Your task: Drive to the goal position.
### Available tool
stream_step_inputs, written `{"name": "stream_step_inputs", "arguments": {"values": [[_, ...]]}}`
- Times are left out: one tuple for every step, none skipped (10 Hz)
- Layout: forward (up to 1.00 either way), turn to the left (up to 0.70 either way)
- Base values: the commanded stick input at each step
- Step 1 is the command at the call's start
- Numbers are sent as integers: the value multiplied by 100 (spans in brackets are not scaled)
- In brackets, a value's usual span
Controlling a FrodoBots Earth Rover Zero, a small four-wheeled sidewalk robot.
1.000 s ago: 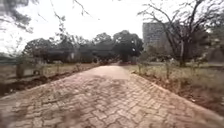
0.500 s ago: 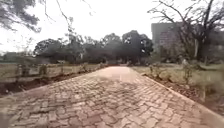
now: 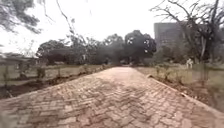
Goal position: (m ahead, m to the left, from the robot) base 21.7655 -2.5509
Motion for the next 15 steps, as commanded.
{"name": "stream_step_inputs", "arguments": {"values": [[85,0],[85,0],[85,0],[85,-34],[85,-34],[85,-23],[85,-7],[85,0],[85,0],[85,0],[85,0],[85,0],[85,0],[85,0],[85,0]]}}
